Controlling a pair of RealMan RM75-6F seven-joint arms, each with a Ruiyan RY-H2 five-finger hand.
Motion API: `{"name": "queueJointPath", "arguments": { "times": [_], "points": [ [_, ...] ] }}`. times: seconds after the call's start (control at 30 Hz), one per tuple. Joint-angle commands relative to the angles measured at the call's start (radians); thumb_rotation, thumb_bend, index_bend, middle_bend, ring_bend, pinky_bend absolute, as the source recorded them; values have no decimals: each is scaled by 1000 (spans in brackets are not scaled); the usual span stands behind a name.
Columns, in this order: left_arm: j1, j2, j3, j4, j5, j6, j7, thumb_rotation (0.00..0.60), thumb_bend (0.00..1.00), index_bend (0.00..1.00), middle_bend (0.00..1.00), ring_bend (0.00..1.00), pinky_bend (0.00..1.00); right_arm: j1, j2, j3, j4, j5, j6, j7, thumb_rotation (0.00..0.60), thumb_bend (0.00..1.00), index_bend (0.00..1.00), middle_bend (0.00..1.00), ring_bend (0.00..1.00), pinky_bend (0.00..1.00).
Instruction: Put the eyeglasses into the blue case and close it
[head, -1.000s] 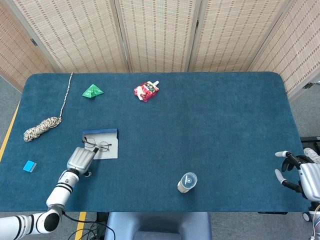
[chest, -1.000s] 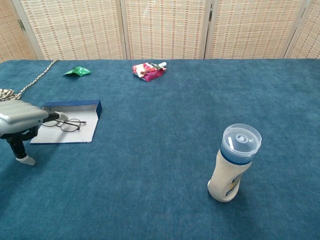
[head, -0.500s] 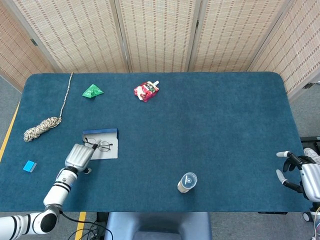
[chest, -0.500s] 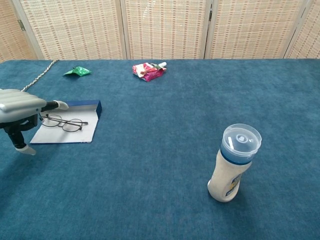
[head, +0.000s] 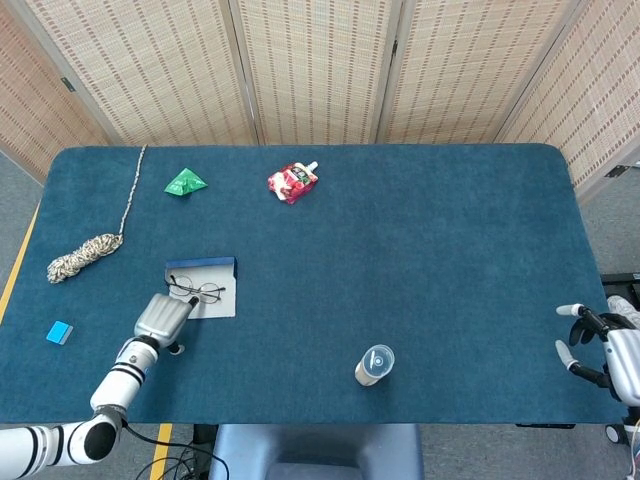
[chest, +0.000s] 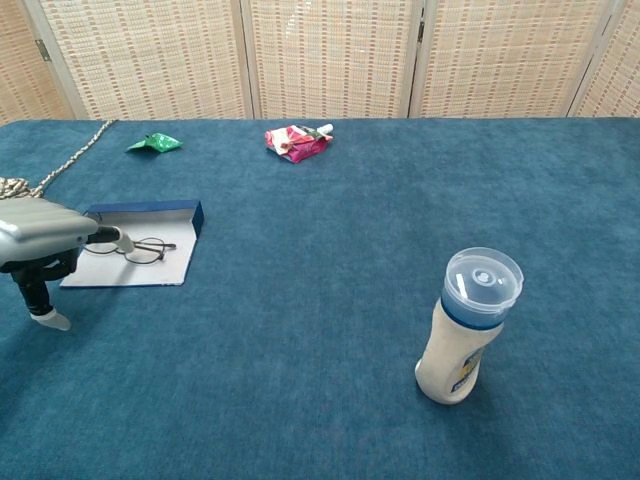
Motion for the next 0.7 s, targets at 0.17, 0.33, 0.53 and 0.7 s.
{"name": "queueJointPath", "arguments": {
  "times": [0.17,0.33,0.53,0.7],
  "points": [
    [-32,-15,-1,34,-59,-40,-4,600,111,174,940,866,893,-4,0,0,3,2,4,4,600,345,333,627,600,352],
    [-44,-28,0,55,-68,-18,9,600,111,172,940,866,893,-3,-2,0,5,2,0,5,600,345,333,627,600,352],
    [-67,-39,-8,92,-111,-21,26,600,111,166,940,866,893,-3,-2,1,5,2,0,4,600,345,333,627,600,352],
    [-90,-56,-15,137,-148,-41,32,600,111,153,940,866,893,-3,-4,0,5,2,-2,3,600,345,333,627,600,352]
  ]
}}
